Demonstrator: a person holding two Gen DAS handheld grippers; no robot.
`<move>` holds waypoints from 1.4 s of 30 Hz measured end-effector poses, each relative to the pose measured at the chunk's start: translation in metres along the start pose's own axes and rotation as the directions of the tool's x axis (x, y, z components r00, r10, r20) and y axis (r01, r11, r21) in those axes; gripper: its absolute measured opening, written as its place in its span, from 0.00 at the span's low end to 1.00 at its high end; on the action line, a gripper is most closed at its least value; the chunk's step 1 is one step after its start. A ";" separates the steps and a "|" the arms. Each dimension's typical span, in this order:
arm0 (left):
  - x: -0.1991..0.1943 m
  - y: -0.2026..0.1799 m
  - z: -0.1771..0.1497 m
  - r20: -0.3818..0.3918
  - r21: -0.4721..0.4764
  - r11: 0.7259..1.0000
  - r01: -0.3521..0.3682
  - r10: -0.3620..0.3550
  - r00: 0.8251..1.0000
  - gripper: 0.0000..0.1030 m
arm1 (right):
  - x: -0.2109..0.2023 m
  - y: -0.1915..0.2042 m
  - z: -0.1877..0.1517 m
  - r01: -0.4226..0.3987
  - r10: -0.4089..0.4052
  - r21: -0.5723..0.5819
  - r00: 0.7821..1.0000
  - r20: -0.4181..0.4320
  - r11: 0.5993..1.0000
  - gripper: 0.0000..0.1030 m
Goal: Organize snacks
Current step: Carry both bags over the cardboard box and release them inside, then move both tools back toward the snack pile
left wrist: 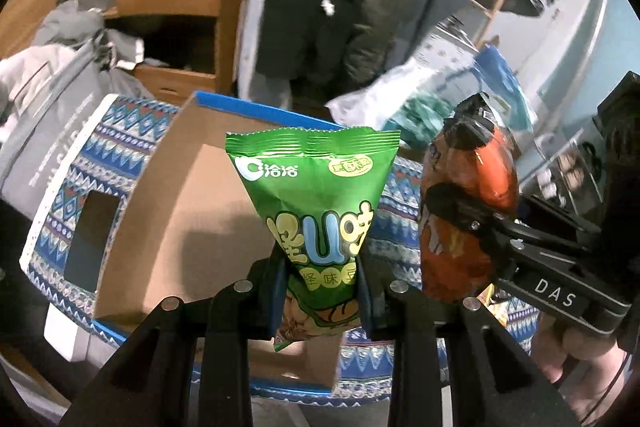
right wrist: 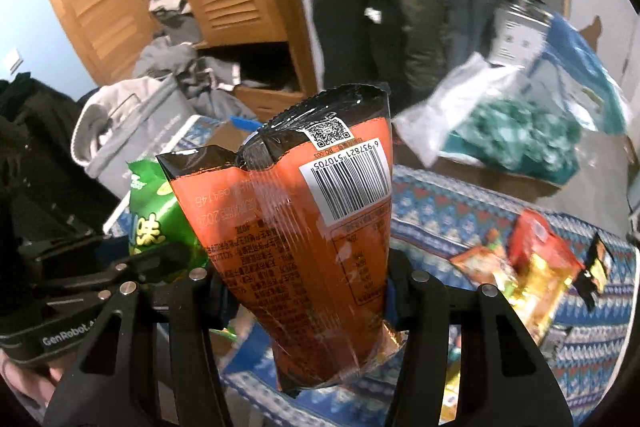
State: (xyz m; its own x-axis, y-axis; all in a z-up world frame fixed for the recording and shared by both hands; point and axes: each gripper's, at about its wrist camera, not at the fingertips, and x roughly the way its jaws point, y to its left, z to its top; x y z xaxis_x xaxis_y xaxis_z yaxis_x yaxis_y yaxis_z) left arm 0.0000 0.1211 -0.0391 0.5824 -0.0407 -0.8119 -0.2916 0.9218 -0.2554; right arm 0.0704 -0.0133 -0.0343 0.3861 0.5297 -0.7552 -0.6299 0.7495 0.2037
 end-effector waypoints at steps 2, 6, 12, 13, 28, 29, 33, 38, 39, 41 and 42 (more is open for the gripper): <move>0.000 0.014 0.001 0.004 -0.023 1.000 -0.015 0.015 1.000 0.29 | 0.010 0.012 0.006 -0.010 0.010 -0.010 1.000 -0.009 1.000 0.52; 0.003 0.039 0.004 0.009 -0.057 0.997 -0.050 0.050 0.999 0.29 | 0.031 0.036 0.016 -0.033 0.032 -0.022 0.999 -0.032 0.999 0.52; 0.020 0.072 -0.001 -0.028 -0.099 0.990 -0.104 0.102 0.994 0.29 | 0.064 0.063 0.022 -0.056 0.053 -0.040 0.995 -0.080 0.998 0.52; 0.022 0.076 -0.002 -0.035 -0.105 0.988 -0.112 0.109 0.993 0.29 | 0.069 0.066 0.022 -0.059 0.055 -0.042 0.994 -0.090 0.997 0.52; 0.040 0.105 -0.010 -0.099 -0.180 0.970 -0.165 0.149 0.984 0.30 | 0.096 0.080 0.023 -0.029 0.023 -0.047 0.993 -0.119 0.998 0.60; 0.038 0.104 -0.010 -0.093 -0.176 0.969 -0.173 0.158 0.983 0.37 | 0.097 0.080 0.024 -0.031 0.025 -0.044 0.992 -0.122 0.999 0.62; 0.030 0.106 -0.010 -0.071 -0.186 0.962 -0.200 0.189 0.979 0.53 | 0.092 0.084 0.025 -0.019 0.014 -0.057 0.995 -0.095 0.998 0.72; 0.026 0.110 -0.009 -0.075 -0.218 0.958 -0.188 0.175 0.982 0.54 | 0.084 0.085 0.028 -0.025 0.021 -0.054 0.997 -0.076 0.998 0.75; 0.025 0.109 -0.009 -0.075 -0.219 0.958 -0.187 0.175 0.982 0.55 | 0.082 0.085 0.029 -0.025 0.021 -0.053 0.997 -0.074 0.998 0.75; 0.025 0.109 -0.009 -0.073 -0.218 0.959 -0.184 0.172 0.982 0.57 | 0.080 0.083 0.028 -0.019 0.016 -0.052 0.997 -0.069 0.998 0.75; 0.025 0.108 -0.009 -0.071 -0.216 0.959 -0.182 0.170 0.983 0.57 | 0.078 0.082 0.028 -0.015 0.011 -0.054 0.998 -0.069 0.998 0.75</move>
State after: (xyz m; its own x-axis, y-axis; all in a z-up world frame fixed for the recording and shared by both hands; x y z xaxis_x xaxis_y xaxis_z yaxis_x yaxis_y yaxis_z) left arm -0.0240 0.2157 -0.0914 0.4693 0.0897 -0.8785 -0.5493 0.8085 -0.2109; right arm 0.0678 0.1009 -0.0595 0.3318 0.5095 -0.7939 -0.6710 0.7190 0.1810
